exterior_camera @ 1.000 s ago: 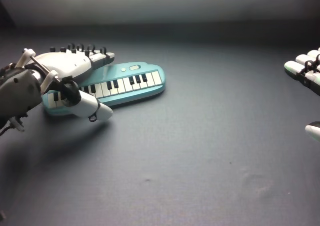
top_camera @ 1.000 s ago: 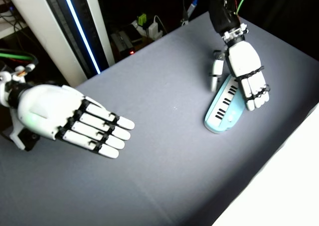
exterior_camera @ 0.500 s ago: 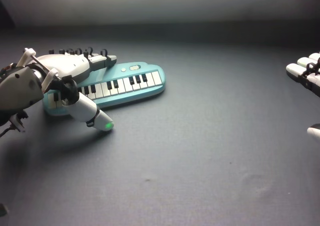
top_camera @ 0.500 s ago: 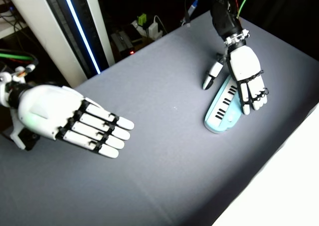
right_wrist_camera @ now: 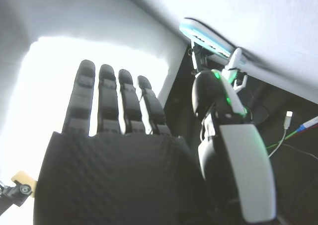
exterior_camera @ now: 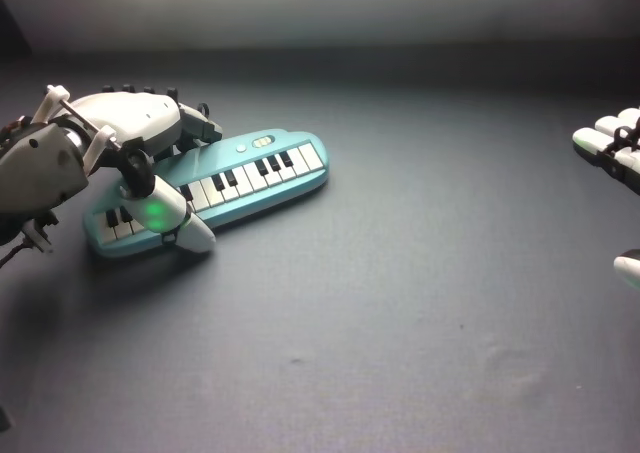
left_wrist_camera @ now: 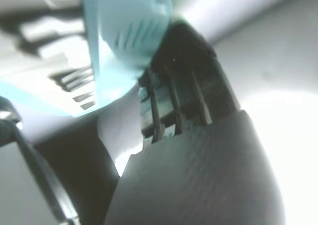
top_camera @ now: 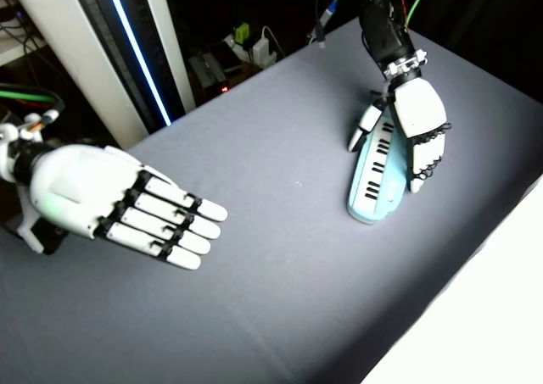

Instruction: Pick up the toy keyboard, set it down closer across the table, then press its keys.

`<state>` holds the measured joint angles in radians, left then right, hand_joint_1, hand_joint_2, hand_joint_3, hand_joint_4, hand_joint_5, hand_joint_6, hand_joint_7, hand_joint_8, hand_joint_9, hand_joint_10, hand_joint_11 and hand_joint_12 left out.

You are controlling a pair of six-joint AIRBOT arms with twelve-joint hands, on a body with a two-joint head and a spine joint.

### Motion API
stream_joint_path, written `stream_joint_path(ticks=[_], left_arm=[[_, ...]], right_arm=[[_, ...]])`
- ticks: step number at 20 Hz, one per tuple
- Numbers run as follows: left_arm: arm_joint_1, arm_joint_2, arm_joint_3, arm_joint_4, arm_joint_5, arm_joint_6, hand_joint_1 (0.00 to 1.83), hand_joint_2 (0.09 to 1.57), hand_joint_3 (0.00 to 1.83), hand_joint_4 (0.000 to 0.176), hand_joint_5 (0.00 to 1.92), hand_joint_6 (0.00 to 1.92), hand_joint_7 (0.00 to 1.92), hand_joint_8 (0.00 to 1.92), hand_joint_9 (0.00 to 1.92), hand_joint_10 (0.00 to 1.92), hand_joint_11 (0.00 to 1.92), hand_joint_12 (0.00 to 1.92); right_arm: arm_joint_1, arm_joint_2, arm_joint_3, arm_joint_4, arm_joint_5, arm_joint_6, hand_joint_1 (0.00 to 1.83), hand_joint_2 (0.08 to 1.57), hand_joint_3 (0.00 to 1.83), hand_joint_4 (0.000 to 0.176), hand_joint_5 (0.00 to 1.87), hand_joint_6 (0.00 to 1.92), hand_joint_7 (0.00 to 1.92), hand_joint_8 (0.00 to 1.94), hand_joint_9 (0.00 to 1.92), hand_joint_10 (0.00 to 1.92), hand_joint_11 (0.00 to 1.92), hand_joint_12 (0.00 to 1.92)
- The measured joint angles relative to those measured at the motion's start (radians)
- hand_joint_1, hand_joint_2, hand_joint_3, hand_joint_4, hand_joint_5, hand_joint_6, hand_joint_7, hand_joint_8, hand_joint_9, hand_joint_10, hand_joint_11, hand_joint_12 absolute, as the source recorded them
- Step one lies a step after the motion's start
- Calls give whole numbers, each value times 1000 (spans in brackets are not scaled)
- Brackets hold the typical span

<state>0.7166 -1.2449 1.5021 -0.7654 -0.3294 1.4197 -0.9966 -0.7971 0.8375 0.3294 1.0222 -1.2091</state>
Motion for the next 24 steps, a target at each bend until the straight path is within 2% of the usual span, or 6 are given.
stream_joint_path(ticks=[2, 6, 9, 14, 20, 24], left_arm=[[1, -3, 0, -8, -1, -6, 1238, 1024, 31, 0, 352, 1282, 302, 1561, 432, 1828, 633, 1920], [1, 8, -29, 14, -11, -22, 1447, 945, 0, 0, 513, 1178, 467, 1422, 595, 1674, 732, 1874], [1, 18, -49, 72, -17, -66, 1455, 991, 6, 0, 316, 1340, 236, 1552, 354, 1792, 549, 1921], [3, 40, -95, 269, -43, -222, 1390, 1105, 9, 0, 101, 1264, 88, 1262, 222, 1572, 375, 1869], [-40, 26, -132, 518, -92, -406, 1406, 1109, 0, 0, 133, 1194, 120, 1347, 224, 1627, 343, 1845], [-69, -26, -132, 592, -98, -449, 1412, 1072, 0, 0, 48, 1607, 54, 1620, 144, 1823, 306, 1921]], right_arm=[[0, 0, 0, 1, 0, 1, 411, 1393, 3, 1, 0, 0, 0, 0, 0, 0, 0, 0], [0, 0, 0, 0, 4, 2, 409, 1396, 3, 0, 0, 0, 0, 0, 0, 0, 0, 0], [0, 0, 0, 0, 7, 3, 399, 1399, 3, 0, 0, 0, 0, 0, 0, 0, 0, 0], [-6, 0, 0, 0, 11, 3, 407, 1394, 0, 0, 0, 0, 0, 0, 0, 0, 0, 0], [-6, 0, 0, 2, 13, 3, 385, 1389, 0, 9, 0, 0, 0, 0, 0, 0, 0, 0], [-6, 0, 0, 1, 13, 3, 381, 1384, 0, 6, 0, 0, 0, 0, 0, 0, 0, 0]])
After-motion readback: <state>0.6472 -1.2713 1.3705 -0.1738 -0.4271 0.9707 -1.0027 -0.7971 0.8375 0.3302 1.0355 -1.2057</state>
